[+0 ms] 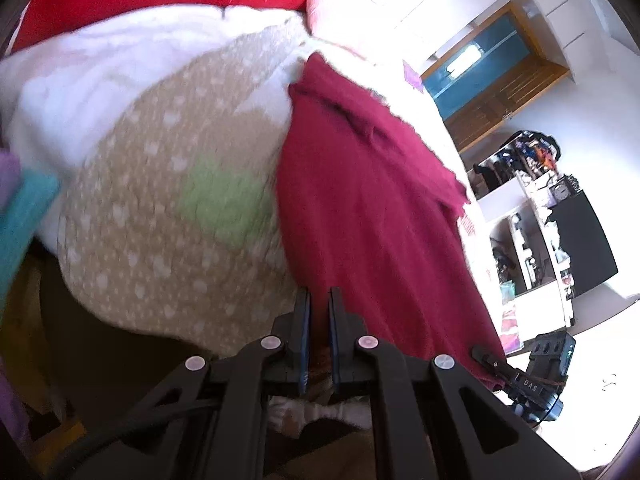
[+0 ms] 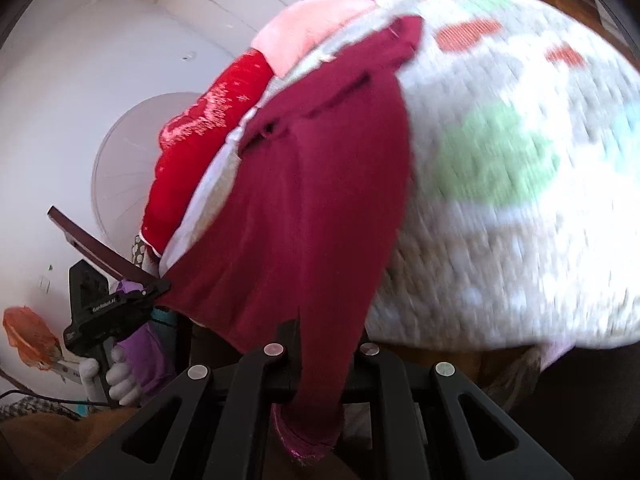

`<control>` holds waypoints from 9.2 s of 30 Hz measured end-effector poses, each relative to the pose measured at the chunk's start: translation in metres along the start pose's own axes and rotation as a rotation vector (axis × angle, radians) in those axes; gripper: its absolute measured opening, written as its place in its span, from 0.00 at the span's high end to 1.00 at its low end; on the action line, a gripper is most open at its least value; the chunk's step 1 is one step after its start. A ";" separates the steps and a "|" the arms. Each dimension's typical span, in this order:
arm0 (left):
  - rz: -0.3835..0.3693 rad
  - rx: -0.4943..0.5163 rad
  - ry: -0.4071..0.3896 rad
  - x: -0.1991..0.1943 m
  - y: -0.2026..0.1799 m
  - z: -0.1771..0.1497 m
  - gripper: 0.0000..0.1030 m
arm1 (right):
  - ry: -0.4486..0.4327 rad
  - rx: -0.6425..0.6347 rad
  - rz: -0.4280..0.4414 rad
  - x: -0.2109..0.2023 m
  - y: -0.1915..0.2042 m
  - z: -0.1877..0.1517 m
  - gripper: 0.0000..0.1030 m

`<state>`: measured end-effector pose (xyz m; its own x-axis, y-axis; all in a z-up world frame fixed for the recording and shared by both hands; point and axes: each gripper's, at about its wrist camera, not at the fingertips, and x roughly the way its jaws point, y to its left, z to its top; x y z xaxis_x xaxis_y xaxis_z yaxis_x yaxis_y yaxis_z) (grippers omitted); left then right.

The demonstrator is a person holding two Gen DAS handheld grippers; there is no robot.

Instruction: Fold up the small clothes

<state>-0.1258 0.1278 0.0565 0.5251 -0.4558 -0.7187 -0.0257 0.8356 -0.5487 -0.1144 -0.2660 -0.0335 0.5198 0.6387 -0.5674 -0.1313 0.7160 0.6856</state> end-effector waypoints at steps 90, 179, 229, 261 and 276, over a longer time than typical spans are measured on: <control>-0.158 -0.198 -0.055 0.155 -0.016 0.309 0.48 | -0.259 0.364 -0.021 0.102 -0.069 0.320 0.21; 0.289 0.356 -0.418 0.154 -0.058 0.162 0.28 | -0.302 -0.217 -0.721 0.096 0.002 0.233 1.00; 0.452 0.110 -0.391 0.141 0.004 0.194 0.25 | -0.237 0.008 -0.864 0.080 -0.103 0.212 0.00; 0.451 0.000 -0.331 0.155 0.030 0.197 0.25 | -0.238 0.007 -0.862 0.079 -0.103 0.212 0.00; 0.426 -0.038 -0.312 0.155 0.036 0.201 0.25 | -0.238 0.007 -0.862 0.080 -0.103 0.213 0.00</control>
<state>0.1256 0.1490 0.0107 0.6894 0.0393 -0.7233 -0.3198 0.9124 -0.2553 0.1202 -0.3485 -0.0524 0.5971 -0.1966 -0.7777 0.3905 0.9181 0.0677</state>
